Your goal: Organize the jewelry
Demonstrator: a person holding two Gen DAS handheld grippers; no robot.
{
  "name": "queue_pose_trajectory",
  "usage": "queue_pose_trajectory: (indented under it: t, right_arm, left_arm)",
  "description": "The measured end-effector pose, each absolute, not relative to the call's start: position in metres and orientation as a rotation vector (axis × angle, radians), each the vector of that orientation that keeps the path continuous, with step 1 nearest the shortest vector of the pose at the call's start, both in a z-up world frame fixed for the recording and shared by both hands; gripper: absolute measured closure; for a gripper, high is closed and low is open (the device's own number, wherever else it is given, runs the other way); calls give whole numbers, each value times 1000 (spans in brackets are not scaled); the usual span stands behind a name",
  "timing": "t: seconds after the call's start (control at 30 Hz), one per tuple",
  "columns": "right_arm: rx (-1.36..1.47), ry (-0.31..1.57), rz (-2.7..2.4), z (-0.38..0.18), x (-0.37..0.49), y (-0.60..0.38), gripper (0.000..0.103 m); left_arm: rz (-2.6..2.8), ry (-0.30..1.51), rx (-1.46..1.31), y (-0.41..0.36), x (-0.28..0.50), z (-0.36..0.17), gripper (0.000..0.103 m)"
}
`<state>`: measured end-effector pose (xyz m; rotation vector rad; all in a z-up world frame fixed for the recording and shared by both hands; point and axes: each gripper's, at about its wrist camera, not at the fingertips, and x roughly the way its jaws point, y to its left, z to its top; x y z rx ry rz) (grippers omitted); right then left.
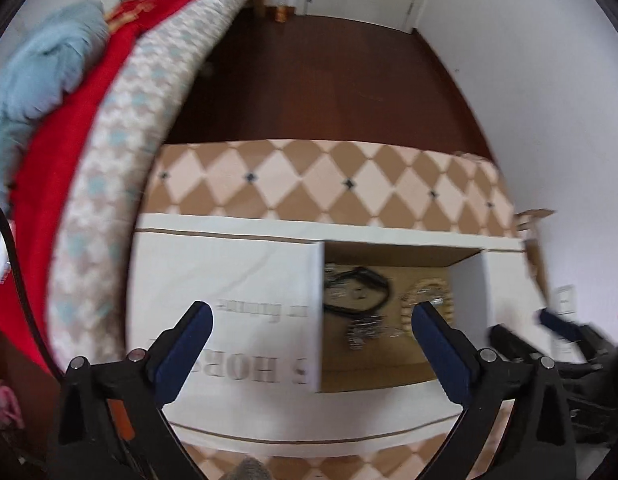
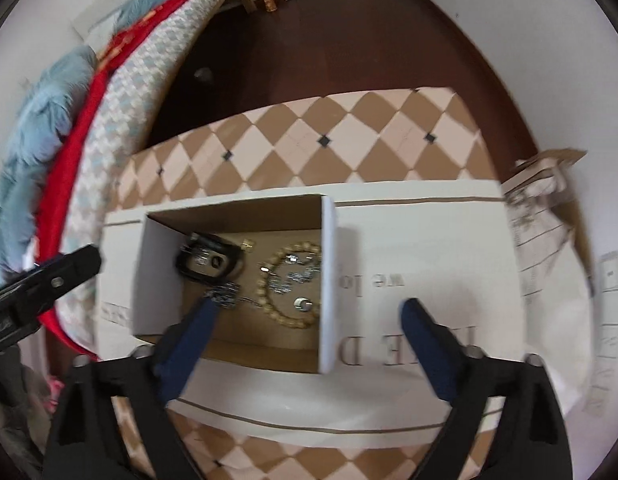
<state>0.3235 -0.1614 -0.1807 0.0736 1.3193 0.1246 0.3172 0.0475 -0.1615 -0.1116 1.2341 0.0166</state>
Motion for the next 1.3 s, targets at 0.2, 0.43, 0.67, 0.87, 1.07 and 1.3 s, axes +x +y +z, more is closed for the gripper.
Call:
queue_pose_trajectory:
  t: [0.2,0.43,0.67,0.87,1.07,1.3]
  right_arm:
    - [-8,1315,68,-180,312,-159,0]
    - [-27,1276,39,-163,287,-160,0]
    - [-28,1184,23,-120,250,-163,0]
    - [-38,1079,15,-71,210,-165,0]
    - [-40,978,25,-23,166,-167,0]
    - [-44,889,28,22,114,-168,0]
  left_arm:
    - [73,1227,-35,47,295,-167,1]
    - [89,1204,-25,44,270,-156,1]
    - [91,1140,-48,39,235,-122,1]
    - [98,1054,-61,38,197,-83,1]
    - [92,966,-64,35,152,-41,1]
    - [64,901,-72,28,107,-4,1]
